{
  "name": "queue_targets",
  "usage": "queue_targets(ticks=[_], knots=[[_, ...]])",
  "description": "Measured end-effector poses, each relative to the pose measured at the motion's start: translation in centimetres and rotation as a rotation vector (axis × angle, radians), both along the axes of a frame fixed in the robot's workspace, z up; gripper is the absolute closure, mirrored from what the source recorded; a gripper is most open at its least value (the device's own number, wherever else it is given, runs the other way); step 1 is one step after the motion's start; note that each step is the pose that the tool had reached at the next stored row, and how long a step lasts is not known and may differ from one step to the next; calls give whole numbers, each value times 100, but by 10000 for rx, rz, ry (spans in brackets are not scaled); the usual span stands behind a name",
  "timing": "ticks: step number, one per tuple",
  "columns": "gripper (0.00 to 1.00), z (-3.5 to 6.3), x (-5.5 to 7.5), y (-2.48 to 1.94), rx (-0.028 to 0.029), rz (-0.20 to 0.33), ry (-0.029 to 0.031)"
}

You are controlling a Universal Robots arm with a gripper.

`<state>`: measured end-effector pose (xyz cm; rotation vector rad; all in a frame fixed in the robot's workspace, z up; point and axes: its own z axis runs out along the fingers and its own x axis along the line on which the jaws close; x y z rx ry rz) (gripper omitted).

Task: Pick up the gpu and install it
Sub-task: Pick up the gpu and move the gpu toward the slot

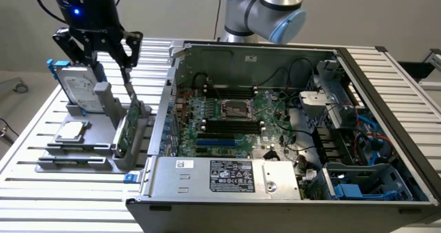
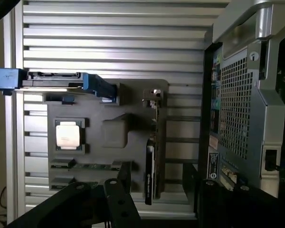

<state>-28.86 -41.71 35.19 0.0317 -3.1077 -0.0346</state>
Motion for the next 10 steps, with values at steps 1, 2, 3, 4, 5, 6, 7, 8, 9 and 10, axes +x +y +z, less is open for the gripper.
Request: queue_targets(ticks=[1, 2, 3, 4, 5, 6, 7, 8, 9, 10], knots=[[44, -19, -2, -11, 0, -1, 0], [44, -35, -4, -20, -2, -2, 2], [44, -53, -4, -26, -2, -2, 2], [44, -71, -5, -31, -2, -2, 3], [44, -90, -5, -36, -2, -2, 2], [44, -109, -6, -41, -1, -2, 1], [44, -127, -7, -46, -1, -2, 1], [44, -145, -7, -51, -1, -2, 1], [44, -163, -8, -55, -1, -3, 1], [44, -181, -10, -59, -1, -4, 2]])
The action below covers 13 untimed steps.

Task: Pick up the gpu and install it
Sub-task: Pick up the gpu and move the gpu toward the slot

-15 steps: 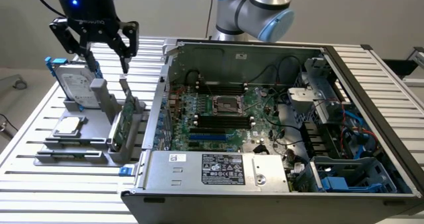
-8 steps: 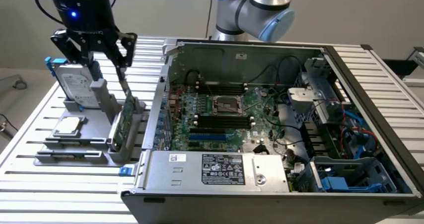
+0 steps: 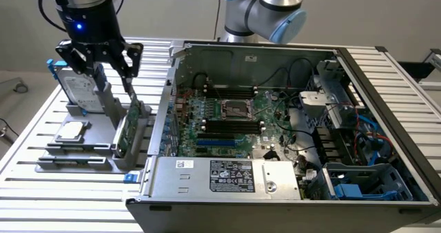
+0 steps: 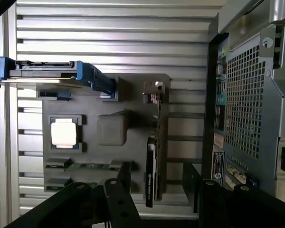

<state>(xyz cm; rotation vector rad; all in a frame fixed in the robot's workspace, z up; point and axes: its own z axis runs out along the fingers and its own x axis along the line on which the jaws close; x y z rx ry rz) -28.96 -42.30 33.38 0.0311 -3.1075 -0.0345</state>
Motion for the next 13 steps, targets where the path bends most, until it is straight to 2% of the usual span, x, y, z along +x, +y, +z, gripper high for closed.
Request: queue_targets(ticks=[13], knots=[[44, -236, -23, -11, 0, -201, 0]])
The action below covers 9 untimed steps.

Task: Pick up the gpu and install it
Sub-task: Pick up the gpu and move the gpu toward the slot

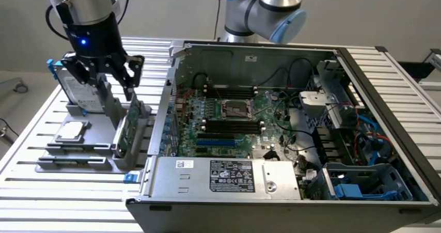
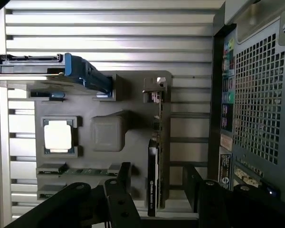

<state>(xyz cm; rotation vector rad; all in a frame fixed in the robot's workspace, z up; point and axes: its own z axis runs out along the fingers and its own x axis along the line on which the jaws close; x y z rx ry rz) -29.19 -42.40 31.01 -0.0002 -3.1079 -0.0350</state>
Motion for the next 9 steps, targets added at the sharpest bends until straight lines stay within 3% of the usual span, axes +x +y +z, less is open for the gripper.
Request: queue_targets(ticks=[9], knots=[[44, -163, -19, -19, -1, -328, -4]])
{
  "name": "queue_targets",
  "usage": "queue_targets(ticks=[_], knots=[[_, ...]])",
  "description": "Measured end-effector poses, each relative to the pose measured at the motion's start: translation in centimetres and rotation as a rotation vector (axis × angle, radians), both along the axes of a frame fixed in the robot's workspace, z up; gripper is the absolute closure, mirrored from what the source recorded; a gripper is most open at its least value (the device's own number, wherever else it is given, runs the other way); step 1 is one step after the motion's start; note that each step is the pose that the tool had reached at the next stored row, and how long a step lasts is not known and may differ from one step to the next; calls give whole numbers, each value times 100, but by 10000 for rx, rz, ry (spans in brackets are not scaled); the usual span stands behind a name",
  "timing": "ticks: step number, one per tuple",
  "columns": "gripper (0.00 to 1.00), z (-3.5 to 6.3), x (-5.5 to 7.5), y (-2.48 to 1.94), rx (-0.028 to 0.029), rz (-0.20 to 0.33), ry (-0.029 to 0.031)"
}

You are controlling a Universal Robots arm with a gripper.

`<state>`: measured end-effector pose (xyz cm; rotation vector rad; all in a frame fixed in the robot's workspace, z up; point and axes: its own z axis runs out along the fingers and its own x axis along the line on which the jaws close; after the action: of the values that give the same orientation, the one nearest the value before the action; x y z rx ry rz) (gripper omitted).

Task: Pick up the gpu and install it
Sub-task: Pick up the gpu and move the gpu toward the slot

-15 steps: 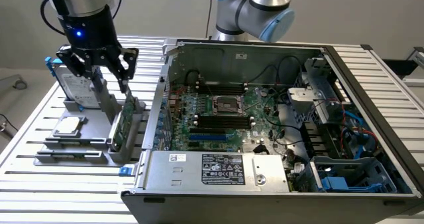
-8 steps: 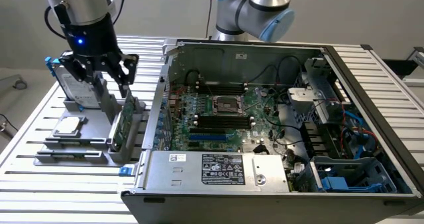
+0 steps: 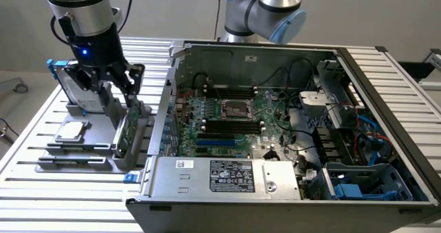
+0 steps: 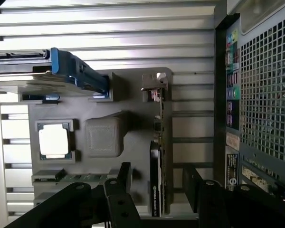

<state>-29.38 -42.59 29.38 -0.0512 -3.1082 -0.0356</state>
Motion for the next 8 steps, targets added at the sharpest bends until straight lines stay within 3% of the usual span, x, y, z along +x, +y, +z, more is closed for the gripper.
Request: queue_targets(ticks=[8], knots=[[44, -146, -5, -21, -1, -166, -13]])
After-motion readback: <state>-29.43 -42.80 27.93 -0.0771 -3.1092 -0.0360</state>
